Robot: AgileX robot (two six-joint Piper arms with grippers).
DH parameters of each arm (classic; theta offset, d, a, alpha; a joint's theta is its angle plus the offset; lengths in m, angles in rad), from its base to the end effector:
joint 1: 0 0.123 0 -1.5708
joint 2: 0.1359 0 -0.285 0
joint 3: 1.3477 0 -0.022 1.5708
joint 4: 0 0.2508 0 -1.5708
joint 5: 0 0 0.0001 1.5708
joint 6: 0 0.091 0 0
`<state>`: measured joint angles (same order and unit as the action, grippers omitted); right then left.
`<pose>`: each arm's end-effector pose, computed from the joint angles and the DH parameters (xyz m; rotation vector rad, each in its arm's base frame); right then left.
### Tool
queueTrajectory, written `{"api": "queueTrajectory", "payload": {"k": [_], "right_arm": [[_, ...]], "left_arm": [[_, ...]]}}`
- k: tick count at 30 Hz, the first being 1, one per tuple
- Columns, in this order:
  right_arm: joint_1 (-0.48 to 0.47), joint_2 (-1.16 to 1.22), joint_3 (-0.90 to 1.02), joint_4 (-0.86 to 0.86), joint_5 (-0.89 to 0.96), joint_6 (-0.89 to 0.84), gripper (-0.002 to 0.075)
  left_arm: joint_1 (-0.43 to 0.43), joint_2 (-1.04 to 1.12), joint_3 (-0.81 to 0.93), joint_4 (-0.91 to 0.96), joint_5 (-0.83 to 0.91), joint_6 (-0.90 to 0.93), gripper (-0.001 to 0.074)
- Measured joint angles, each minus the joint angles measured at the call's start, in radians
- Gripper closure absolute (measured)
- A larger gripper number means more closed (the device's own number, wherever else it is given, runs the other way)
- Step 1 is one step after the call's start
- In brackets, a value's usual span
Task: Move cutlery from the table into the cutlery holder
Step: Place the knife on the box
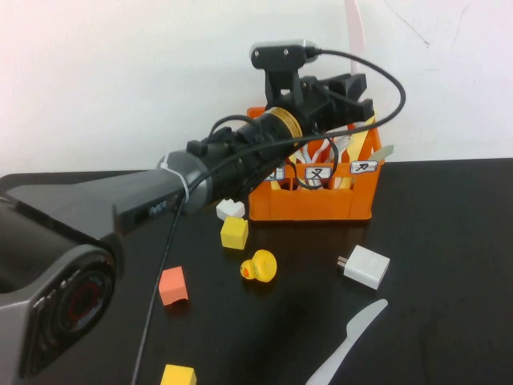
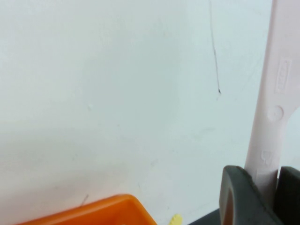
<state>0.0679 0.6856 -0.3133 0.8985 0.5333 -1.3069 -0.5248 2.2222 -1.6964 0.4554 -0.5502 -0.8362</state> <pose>0.1170 0.0443 0.2325 -0.7981 2.0029 0.2131 0.4454 -0.2820 0.2432 0.2612 1.5616 -0.9405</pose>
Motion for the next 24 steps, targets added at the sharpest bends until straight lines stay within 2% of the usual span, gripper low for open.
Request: {"api": "queueTrajectory", "payload": {"k": [24], "right_arm": [[0.000,0.000,0.000,0.000,0.000,0.000,0.0728]], "left_arm": [[-0.031,0.135,-0.051,0.015,-0.083,0.047,0.0614]]}}
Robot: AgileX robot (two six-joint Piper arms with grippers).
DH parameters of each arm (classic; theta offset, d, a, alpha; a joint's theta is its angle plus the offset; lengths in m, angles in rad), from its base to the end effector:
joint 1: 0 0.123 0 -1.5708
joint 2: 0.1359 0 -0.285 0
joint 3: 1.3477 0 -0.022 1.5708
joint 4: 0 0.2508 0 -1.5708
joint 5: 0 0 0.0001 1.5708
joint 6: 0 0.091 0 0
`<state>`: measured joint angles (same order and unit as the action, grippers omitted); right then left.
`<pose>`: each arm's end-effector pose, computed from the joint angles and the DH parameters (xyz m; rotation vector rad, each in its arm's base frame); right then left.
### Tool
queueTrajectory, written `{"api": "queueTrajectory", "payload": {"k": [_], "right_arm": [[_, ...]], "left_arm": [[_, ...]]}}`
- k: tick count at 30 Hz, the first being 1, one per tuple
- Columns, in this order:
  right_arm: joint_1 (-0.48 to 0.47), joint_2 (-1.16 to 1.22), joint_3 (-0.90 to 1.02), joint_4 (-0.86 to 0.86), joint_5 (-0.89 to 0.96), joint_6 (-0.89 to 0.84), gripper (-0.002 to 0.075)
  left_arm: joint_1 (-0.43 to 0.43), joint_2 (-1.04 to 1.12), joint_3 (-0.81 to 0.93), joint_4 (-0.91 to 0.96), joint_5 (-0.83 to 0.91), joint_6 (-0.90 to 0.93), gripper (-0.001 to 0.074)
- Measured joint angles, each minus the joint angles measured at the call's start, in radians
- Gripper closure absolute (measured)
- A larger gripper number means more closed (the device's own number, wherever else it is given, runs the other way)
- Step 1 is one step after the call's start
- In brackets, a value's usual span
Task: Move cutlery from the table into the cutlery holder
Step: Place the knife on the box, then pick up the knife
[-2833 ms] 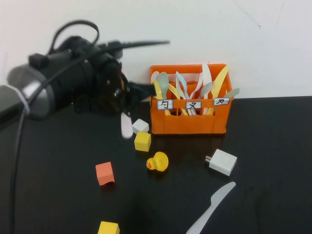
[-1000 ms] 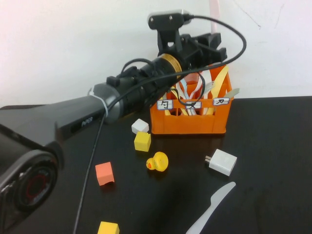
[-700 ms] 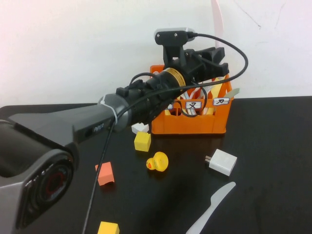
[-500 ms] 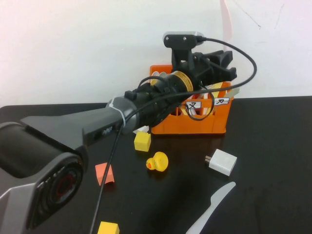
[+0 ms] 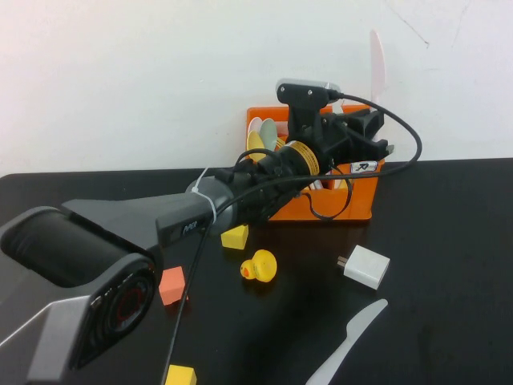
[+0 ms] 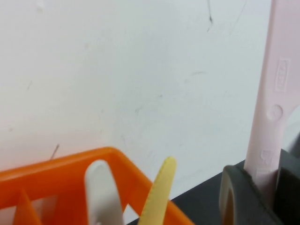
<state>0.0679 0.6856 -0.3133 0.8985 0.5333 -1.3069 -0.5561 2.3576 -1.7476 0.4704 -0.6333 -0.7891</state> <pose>0.1170 0.0443 0.2325 -0.7981 2.0029 0.2131 0.4483 -0.3074 0.1938 0.3508 1.5571 -0.9608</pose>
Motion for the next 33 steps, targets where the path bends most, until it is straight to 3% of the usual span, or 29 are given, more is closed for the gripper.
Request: {"api": "queueTrajectory", "payload": {"k": [11,18,22,25,30,33], "right_arm": [[0.000,0.000,0.000,0.000,0.000,0.000,0.0728],[0.000,0.000,0.000,0.000,0.000,0.000,0.0728],[0.000,0.000,0.000,0.000,0.000,0.000,0.0728],[0.000,0.000,0.000,0.000,0.000,0.000,0.0728],[0.000,0.000,0.000,0.002,0.000,0.000,0.0728],[0.000,0.000,0.000,0.015,0.000,0.002,0.0728]], "left_arm": [[0.000,0.004,-0.004,0.000,0.116,0.105,0.0600],[0.000,0.006,-0.006,-0.018,0.137,0.165,0.0389],[0.000,0.006,-0.008,-0.039,0.122,0.174,0.0357],[0.000,-0.017,-0.008,-0.043,0.143,0.217,0.0422],[0.000,-0.115,-0.008,-0.048,0.286,0.339,0.0650],[0.000,-0.202,-0.008,-0.050,0.429,0.375,0.0710]]}}
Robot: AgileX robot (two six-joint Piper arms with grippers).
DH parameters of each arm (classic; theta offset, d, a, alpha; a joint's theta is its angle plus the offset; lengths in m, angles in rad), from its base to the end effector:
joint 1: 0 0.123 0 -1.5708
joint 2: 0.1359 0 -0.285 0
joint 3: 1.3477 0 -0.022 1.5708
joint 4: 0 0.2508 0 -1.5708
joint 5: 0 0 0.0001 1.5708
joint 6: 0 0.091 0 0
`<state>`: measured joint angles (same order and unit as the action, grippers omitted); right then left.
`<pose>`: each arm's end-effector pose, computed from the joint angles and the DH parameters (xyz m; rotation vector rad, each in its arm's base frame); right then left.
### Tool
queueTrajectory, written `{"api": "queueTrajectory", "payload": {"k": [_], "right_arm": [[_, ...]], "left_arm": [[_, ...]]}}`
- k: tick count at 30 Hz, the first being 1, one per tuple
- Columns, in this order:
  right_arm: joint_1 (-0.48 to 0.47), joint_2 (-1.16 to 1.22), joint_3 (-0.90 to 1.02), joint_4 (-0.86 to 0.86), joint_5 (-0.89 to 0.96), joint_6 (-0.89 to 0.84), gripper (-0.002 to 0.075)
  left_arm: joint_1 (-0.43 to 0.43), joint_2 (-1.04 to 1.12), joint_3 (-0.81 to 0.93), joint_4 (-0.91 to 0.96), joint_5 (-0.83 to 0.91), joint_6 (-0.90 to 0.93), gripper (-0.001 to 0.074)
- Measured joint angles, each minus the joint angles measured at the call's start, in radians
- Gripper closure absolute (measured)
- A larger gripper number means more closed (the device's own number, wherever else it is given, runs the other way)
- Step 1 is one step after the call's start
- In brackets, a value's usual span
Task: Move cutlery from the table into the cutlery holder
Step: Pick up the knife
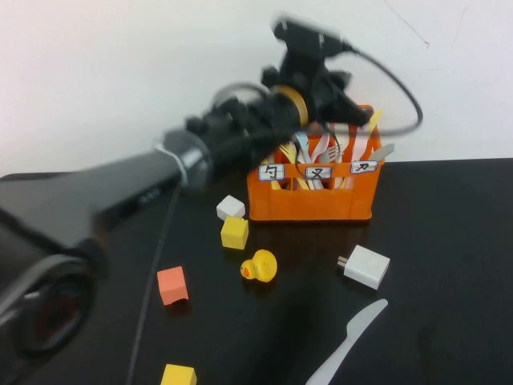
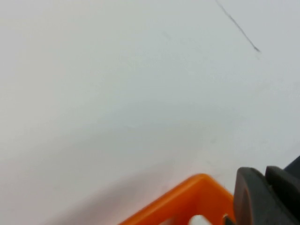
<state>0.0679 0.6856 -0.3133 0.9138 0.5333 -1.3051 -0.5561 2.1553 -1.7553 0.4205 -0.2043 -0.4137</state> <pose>0.1172 0.0448 0.2331 -0.7827 2.0024 0.2265 0.4406 -0.2826 0.2695 0.5314 1.6358 -0.4851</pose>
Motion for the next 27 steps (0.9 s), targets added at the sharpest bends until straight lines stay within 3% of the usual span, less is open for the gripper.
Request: {"api": "queueTrajectory", "payload": {"k": [6,13,20,27], "right_arm": [[0.000,0.000,0.000,0.036,-0.004,0.000,0.0728],[0.000,0.000,0.000,0.084,-0.049,0.000,0.0728],[0.000,0.000,0.000,0.202,-0.130,0.053,0.0728],[0.000,0.013,0.000,0.170,-0.076,0.079,0.0728]], "left_arm": [[0.000,-0.156,0.000,-0.016,0.310,0.012,0.0731],[0.031,-0.321,0.002,-0.073,0.793,0.010,0.0735],[0.150,-0.542,0.157,-0.219,0.829,0.010,0.0735],[0.162,-0.854,0.491,-0.228,0.814,-0.002,0.0735]]}}
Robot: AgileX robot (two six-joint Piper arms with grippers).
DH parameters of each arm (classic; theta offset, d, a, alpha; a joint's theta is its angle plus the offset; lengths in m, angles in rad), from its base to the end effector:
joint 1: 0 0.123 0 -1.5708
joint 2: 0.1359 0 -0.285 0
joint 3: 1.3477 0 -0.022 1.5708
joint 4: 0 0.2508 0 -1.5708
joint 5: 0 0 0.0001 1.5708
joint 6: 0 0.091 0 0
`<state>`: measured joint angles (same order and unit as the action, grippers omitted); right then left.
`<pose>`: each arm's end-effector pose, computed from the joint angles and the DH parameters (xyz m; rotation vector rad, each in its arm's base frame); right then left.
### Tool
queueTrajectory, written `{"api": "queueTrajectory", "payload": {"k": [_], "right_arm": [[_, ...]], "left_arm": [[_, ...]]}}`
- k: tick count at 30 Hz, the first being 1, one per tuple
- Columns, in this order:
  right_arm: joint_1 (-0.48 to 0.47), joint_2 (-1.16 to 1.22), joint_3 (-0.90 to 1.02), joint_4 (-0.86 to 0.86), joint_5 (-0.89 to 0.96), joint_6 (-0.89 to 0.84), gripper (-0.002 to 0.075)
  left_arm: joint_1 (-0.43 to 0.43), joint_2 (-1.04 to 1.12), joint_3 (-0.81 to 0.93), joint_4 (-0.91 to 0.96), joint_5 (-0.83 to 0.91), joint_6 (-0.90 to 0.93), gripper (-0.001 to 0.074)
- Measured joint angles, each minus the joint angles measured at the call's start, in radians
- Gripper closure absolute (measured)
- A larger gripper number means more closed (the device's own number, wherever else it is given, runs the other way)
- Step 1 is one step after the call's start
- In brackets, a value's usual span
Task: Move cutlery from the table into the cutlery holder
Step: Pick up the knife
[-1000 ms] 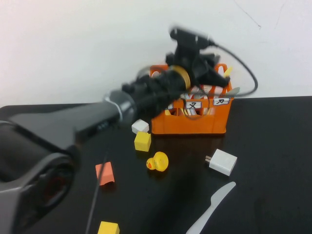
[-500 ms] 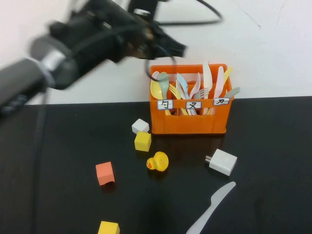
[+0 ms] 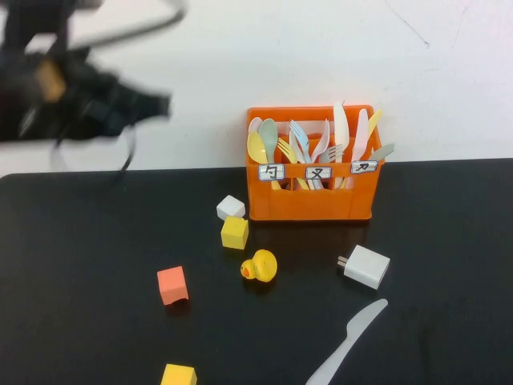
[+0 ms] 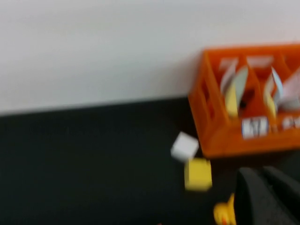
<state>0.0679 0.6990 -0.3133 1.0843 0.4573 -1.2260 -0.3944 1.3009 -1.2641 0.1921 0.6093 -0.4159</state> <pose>0.1246 0.0442 0.2395 -0.5006 2.0065 0.3456 0.2700 -0.1016 0.3927 0.0802 2.1277 -0.2711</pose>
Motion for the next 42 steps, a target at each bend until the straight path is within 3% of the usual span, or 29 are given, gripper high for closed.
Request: {"api": "queueTrajectory", "payload": {"k": [8,16,20,23,29,35,42], "right_arm": [[0.000,0.249,-0.080,-0.034,0.044,-0.006,0.0728],[0.023,0.619,-0.261,-0.006,0.062,-0.037,0.0728],[0.134,0.758,-0.323,0.040,0.006,-0.039,0.0728],[0.274,0.845,-0.369,0.054,-0.063,-0.039,0.0728],[0.492,0.985,-0.456,0.094,-0.159,-0.028,0.0728],[0.580,1.131,-0.519,0.100,-0.193,-0.039,0.0728],[0.589,1.225,-0.547,0.100,-0.199,-0.066,0.0728]], "left_arm": [[0.000,-0.366,0.381,0.017,-0.035,-0.013,0.0736],[0.000,-0.606,0.602,0.021,-0.050,-0.022,0.0736],[0.000,-0.685,0.733,0.019,-0.133,-0.058,0.0736],[0.000,-0.727,0.819,0.019,-0.196,-0.062,0.0736],[0.000,-0.782,0.863,0.033,-0.270,-0.063,0.0736],[0.000,-0.789,0.863,0.040,-0.282,-0.063,0.0736],[0.000,-0.789,0.863,0.041,-0.282,-0.061,0.0736]]}}
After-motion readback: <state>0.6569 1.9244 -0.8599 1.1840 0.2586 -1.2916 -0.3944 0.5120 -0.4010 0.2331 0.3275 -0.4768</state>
